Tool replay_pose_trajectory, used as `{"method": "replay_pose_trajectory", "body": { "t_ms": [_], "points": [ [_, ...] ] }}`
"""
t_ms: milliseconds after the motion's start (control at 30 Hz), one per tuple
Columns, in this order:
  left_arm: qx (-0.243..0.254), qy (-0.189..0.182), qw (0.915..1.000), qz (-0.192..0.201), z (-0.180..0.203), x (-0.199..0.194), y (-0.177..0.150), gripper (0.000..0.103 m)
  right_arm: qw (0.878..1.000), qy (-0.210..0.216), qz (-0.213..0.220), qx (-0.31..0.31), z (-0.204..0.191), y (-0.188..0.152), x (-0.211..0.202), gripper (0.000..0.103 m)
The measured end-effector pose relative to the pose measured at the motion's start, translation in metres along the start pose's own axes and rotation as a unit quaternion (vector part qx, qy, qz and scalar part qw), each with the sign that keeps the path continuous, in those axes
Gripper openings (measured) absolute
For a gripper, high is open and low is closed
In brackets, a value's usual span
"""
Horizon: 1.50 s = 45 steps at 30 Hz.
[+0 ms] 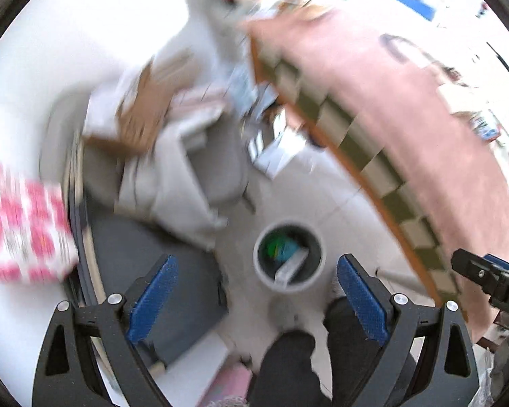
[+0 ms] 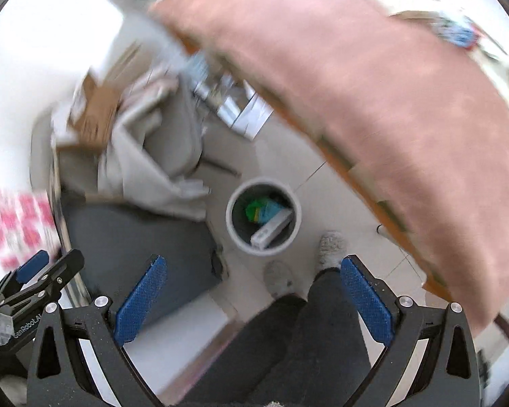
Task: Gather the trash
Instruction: 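Move both tools back over the table, then grasp the beige medicine box with the left tool while the right tool grasps the torn white box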
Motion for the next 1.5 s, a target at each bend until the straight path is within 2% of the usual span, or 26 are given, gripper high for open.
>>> {"method": "replay_pose_trajectory", "body": {
  "t_ms": [133,233,333,433,533,600,667,700,767,900,1000,1067,1100,1167,1200,1233,1267,1300,1333,1367,1433,1500],
  "points": [
    [0.057,0.006,0.9973,0.046,0.061,-0.021,0.064,0.096,0.996,-0.023,0.037,0.084,0.078,0.047,-0.040,0.103],
    [0.101,0.005,0.9928,0.064,0.121,-0.022,0.110,0.096,0.984,-0.034,0.061,0.166,0.160,0.083,-0.067,0.103],
    [0.158,0.014,0.9849,0.070,0.191,-0.012,0.158,0.096,0.969,-0.047,0.078,0.232,0.248,0.118,-0.091,0.103],
    [0.222,0.014,0.9727,0.067,0.266,0.007,0.202,0.096,0.953,-0.062,0.092,0.282,0.335,0.150,-0.112,0.103],
    [0.300,0.016,0.9522,0.056,0.348,0.038,0.238,0.096,0.933,-0.075,0.110,0.333,0.414,0.180,-0.130,0.103],
    [0.335,0.009,0.9415,0.035,0.386,0.059,0.252,0.096,0.921,-0.081,0.119,0.362,0.456,0.197,-0.138,0.103],
    [0.375,-0.004,0.9271,-0.004,0.422,0.090,0.263,0.096,0.909,-0.079,0.123,0.391,0.491,0.213,-0.139,0.103],
    [0.386,-0.006,0.9224,-0.018,0.429,0.099,0.264,0.096,0.903,-0.074,0.121,0.406,0.504,0.218,-0.138,0.103],
    [0.419,-0.011,0.9064,-0.052,0.449,0.123,0.268,0.096,0.896,-0.067,0.119,0.423,0.523,0.229,-0.134,0.103],
    [0.461,-0.026,0.8829,-0.087,0.476,0.146,0.265,0.096,0.881,-0.062,0.106,0.457,0.556,0.249,-0.116,0.103],
    [0.485,-0.040,0.8654,-0.118,0.491,0.156,0.254,0.096,0.877,-0.053,0.093,0.468,0.566,0.257,-0.102,0.103],
    [0.492,-0.044,0.8591,-0.135,0.497,0.163,0.249,0.096,0.875,-0.041,0.083,0.475,0.568,0.264,-0.087,0.103],
    [0.488,-0.047,0.8605,-0.137,0.499,0.165,0.250,0.095,0.874,-0.036,0.079,0.478,0.568,0.268,-0.080,0.103],
    [0.469,-0.056,0.8704,-0.139,0.501,0.167,0.258,0.095,0.874,-0.035,0.070,0.479,0.568,0.273,-0.068,0.103],
    [0.459,-0.060,0.8751,-0.141,0.500,0.168,0.262,0.086,0.874,-0.028,0.068,0.480,0.566,0.276,-0.062,0.103],
    [0.449,-0.075,0.8780,-0.149,0.499,0.168,0.262,0.082,0.875,-0.021,0.065,0.479,0.564,0.278,-0.056,0.103],
    [0.444,-0.077,0.8799,-0.149,0.498,0.168,0.265,0.082,0.876,-0.021,0.062,0.478,0.563,0.279,-0.052,0.102],
    [0.444,-0.075,0.8806,-0.147,0.496,0.168,0.267,0.082,0.879,-0.023,0.061,0.473,0.560,0.279,-0.049,0.100],
    [0.444,-0.074,0.8810,-0.146,0.493,0.168,0.267,0.082,0.884,-0.031,0.058,0.462,0.558,0.279,-0.048,0.089],
    [0.441,-0.073,0.8823,-0.147,0.488,0.168,0.267,0.081,0.889,-0.036,0.058,0.453,0.556,0.280,-0.048,0.087],
    [0.418,-0.070,0.8936,-0.149,0.478,0.168,0.266,0.081,0.901,-0.039,0.052,0.430,0.547,0.281,-0.047,0.085],
    [0.362,-0.060,0.9164,-0.160,0.459,0.170,0.266,0.081,0.914,-0.037,0.040,0.401,0.534,0.278,-0.044,0.085]
  ]
}}
Point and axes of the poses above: each gripper's, at about its wrist camera, not at the fingertips, and x roughly the way its jaws point, z to its right, y to its top, the point moved 10 cm from there along x, roughly the way its jaws point
